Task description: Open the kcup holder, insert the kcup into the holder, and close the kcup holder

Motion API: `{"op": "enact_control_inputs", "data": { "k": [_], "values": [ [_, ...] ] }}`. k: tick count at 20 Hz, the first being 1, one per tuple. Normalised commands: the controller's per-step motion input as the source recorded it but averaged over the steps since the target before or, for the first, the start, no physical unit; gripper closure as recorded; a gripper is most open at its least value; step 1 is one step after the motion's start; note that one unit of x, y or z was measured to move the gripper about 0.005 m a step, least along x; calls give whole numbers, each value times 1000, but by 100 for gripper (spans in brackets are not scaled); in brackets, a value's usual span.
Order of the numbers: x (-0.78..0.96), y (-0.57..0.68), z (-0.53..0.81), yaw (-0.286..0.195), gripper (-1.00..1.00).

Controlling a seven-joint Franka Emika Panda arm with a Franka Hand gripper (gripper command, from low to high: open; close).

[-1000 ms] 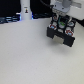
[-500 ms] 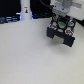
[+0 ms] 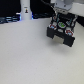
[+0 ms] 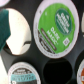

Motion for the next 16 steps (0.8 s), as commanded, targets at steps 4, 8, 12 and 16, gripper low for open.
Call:
{"op": "enact_control_inputs", "data": {
  "k": [4, 8, 12, 16],
  "values": [
    [582, -412, 403, 27, -100],
    [684, -426, 282, 9, -100],
    [758, -411, 210, 2, -100],
    [816, -307, 93, 4, -100]
  ]
}}
